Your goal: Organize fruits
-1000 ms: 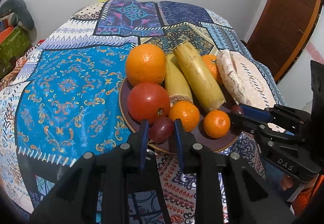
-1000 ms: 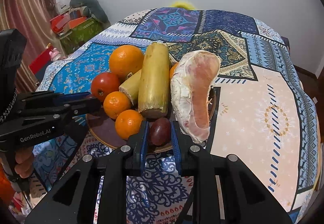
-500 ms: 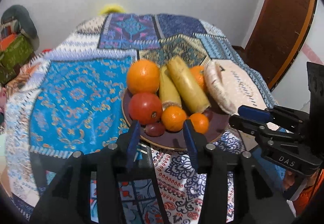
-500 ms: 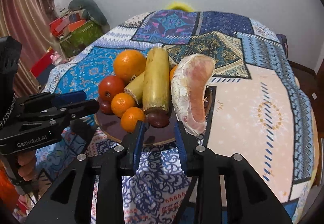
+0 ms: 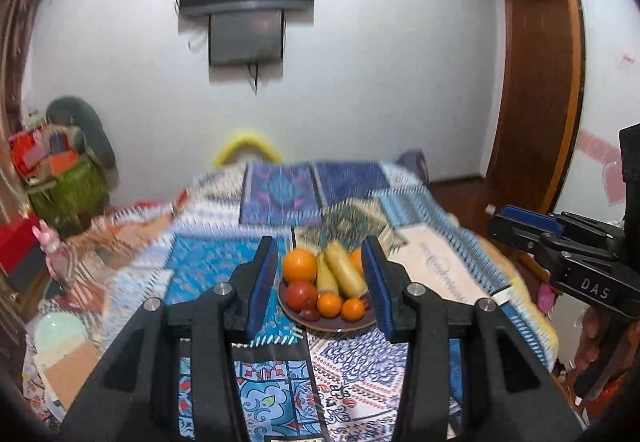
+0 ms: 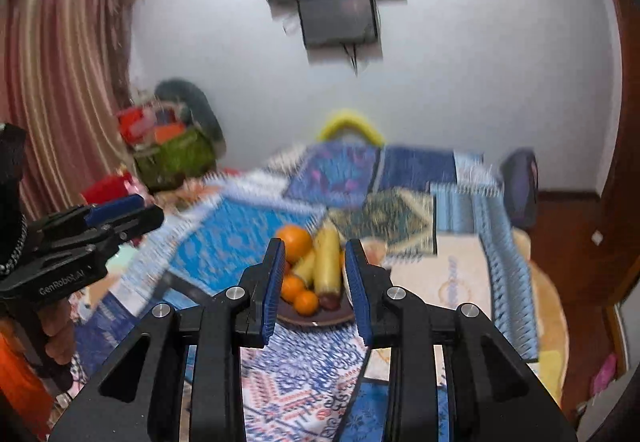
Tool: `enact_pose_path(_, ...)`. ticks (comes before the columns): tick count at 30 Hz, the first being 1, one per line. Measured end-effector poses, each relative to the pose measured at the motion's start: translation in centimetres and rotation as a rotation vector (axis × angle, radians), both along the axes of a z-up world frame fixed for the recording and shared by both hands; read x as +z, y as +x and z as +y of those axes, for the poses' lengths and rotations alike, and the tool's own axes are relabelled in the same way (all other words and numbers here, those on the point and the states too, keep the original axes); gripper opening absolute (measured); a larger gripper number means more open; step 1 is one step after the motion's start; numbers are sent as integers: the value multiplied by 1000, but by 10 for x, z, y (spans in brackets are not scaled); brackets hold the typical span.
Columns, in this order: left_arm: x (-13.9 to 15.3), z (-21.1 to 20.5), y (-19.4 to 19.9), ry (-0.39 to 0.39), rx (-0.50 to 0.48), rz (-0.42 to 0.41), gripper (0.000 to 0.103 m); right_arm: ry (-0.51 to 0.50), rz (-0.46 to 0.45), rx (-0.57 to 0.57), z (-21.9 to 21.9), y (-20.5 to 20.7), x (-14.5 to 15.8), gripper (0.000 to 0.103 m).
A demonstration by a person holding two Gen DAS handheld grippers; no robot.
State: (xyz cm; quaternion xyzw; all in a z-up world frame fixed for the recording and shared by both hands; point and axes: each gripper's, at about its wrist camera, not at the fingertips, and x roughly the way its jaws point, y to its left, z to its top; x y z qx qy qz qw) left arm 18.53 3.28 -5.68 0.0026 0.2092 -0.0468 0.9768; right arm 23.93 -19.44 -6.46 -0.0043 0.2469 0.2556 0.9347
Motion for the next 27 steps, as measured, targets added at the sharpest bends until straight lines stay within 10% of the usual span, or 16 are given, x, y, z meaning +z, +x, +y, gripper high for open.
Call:
enact_pose_path(10, 56, -8, -88, 4, -1, -200, 70, 109, -196, 3, -12, -88, 62, 30)
enact_pose_path(16, 68, -11, -114, -2, 8, -262, 92, 102, -271, -43, -12, -110, 69, 56)
enact_pose_path(27, 70, -10, -132, -29, 30, -301, 102, 89, -343, -126, -12, -126, 75, 93)
